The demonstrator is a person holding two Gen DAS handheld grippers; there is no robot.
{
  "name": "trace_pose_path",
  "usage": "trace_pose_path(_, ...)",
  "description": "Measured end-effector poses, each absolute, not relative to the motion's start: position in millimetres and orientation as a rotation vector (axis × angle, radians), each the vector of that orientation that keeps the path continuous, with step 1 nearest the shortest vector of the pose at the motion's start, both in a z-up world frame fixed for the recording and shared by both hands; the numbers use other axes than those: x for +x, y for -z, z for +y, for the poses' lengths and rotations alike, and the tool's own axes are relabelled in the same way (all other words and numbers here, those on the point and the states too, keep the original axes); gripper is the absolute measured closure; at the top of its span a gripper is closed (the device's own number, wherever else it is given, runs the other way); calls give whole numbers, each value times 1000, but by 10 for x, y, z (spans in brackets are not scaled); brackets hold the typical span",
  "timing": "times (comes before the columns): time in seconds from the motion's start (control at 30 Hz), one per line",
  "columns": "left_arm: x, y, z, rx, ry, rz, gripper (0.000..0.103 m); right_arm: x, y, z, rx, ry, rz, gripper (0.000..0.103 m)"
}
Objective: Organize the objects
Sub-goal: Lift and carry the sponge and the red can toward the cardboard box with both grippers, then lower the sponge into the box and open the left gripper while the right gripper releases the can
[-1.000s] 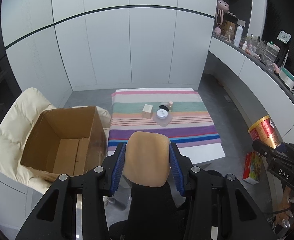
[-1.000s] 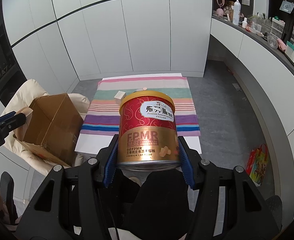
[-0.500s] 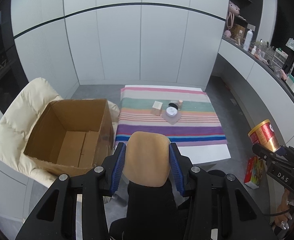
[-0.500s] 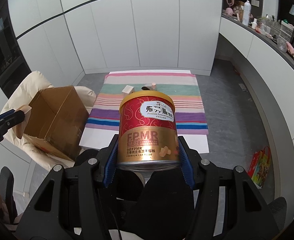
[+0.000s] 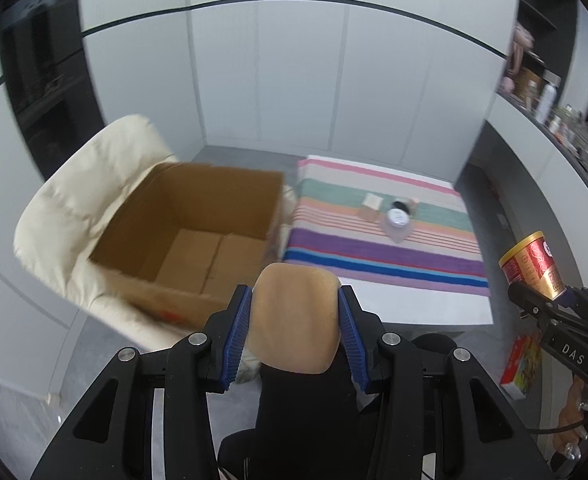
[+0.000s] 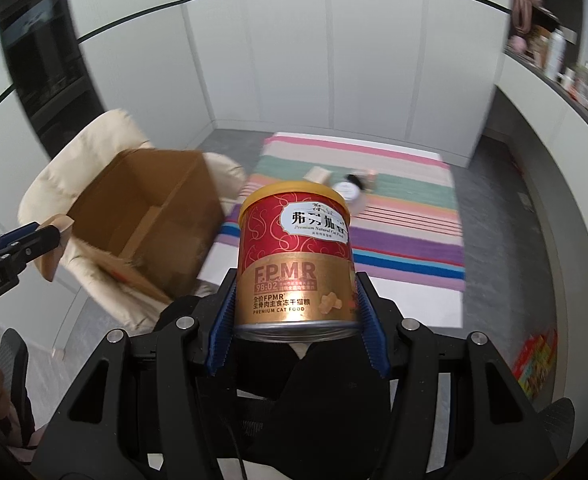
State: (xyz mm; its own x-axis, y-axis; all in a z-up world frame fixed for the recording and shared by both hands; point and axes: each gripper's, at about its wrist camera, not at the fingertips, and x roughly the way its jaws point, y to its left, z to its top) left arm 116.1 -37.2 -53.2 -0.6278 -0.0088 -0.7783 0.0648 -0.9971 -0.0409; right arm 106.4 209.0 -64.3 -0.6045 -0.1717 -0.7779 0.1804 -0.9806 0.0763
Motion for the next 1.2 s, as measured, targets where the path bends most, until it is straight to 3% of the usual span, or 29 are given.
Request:
trace_pose_path(0.7,1466,872,-1503,1301,2534,261,59,954,886,409,1220,2294,236,46)
trace_pose_path(1.0,1049,1188,-1506,1412,2547,232,58,831,1034,251,1253,2283,291,46)
trace_pose_path(1.2,673,1290,-1590,1374,2558,116,58,667,1108,76,1251,2271,326,46)
